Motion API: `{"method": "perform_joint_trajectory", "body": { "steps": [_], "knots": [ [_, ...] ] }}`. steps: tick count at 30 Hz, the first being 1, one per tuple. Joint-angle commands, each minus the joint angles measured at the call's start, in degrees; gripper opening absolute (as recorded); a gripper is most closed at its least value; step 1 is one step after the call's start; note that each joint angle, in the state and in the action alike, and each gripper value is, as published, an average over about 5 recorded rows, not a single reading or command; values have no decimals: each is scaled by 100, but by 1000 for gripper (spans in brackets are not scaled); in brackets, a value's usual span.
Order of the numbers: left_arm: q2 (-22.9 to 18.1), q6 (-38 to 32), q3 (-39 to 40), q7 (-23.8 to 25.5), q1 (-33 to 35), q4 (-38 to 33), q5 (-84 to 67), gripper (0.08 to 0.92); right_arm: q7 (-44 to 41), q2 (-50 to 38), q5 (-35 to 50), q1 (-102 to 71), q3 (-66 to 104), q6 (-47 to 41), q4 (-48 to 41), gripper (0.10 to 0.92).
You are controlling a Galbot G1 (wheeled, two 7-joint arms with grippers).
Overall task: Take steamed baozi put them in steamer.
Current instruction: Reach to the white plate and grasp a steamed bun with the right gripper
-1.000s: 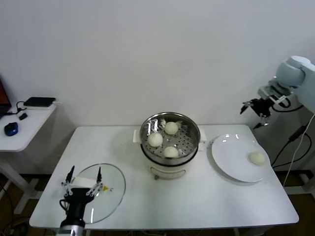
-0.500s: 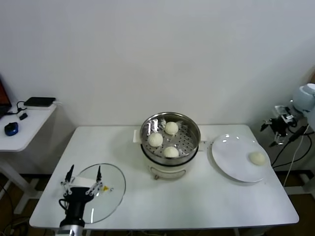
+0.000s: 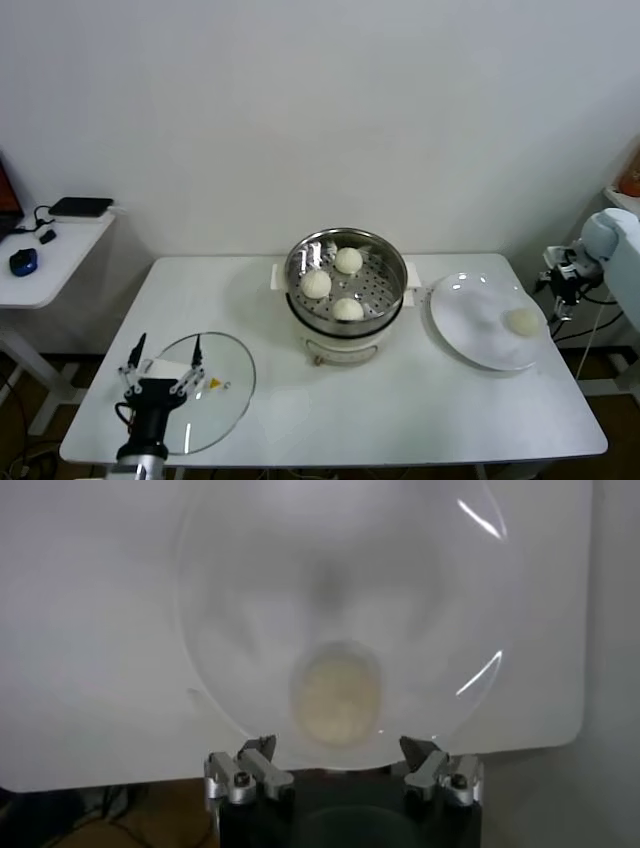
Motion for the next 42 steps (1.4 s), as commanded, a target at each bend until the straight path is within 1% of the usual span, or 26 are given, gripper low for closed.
{"method": "perform_joint_trajectory", "body": {
  "steps": [1, 10, 19, 33, 42],
  "knots": [
    [9, 20, -27, 22, -38, 12, -6, 823, 181, 422, -612, -386, 504, -18, -540, 823],
    [253, 12, -52, 68, -113, 53, -78, 823, 448, 568, -724, -429, 765, 12, -727, 823],
    [350, 19, -38, 75, -153, 102, -114, 823, 575, 673, -1045, -391, 1031, 90, -915, 823],
    [363, 7, -43, 82, -124, 99, -106, 823, 670, 830, -1184, -502, 1195, 90, -1021, 823],
    [357, -2, -46, 81, -119, 108, -97, 823, 739, 912, -1456, -526, 1397, 96, -1107, 823]
  ]
}}
